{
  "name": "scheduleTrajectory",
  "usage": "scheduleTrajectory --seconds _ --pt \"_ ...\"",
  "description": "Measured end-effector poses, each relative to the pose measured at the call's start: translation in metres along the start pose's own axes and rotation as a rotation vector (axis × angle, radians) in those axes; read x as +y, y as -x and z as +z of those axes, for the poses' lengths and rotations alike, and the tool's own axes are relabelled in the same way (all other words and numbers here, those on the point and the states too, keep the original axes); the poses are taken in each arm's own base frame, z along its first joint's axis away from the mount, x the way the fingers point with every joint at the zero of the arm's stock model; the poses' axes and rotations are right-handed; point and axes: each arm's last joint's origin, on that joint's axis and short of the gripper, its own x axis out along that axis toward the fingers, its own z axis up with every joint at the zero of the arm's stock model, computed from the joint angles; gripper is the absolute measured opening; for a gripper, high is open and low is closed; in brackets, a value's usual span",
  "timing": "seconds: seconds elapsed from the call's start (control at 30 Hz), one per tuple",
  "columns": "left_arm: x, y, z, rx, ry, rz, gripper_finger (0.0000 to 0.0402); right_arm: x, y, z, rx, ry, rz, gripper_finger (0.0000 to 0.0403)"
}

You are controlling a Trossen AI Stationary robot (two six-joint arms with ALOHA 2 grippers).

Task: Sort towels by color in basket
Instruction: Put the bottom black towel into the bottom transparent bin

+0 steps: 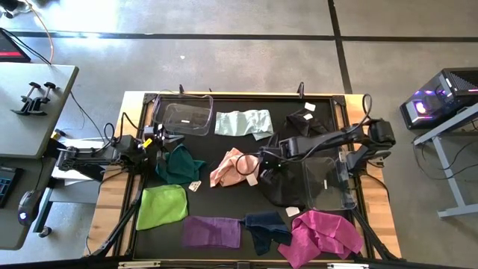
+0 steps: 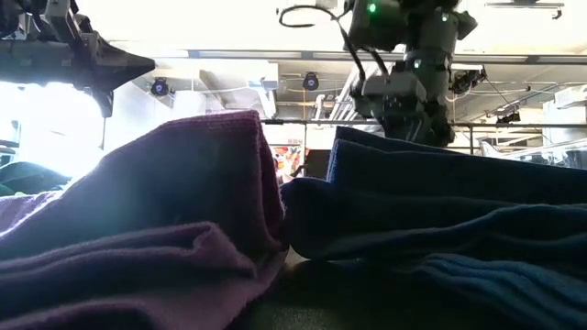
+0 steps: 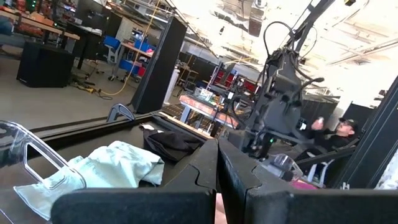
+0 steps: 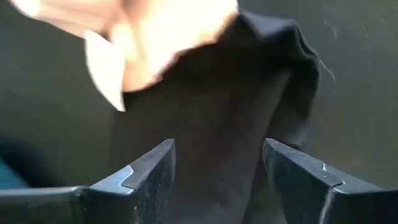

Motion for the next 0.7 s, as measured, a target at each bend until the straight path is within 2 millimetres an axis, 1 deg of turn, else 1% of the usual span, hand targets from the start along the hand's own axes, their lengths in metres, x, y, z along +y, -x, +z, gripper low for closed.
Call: scheduleTrajectory --seconds 0.23,0.47,0.7 --pt "0.000 0.000 0.000 -0.002 0.000 0.000 0.0001 -0.001 -0.021 0.000 0.032 0.003 -0.082 0.0216" --pt "0.000 0.000 0.000 -0.003 0.000 0.001 0.0001 -0.002 -0.033 0.000 0.035 0.007 -0.135 0.0201" --pt "0.000 0.000 0.000 -0.003 -0.001 0.003 0.0001 0.000 -0.044 -0.001 0.051 0.014 -0.152 0.0188"
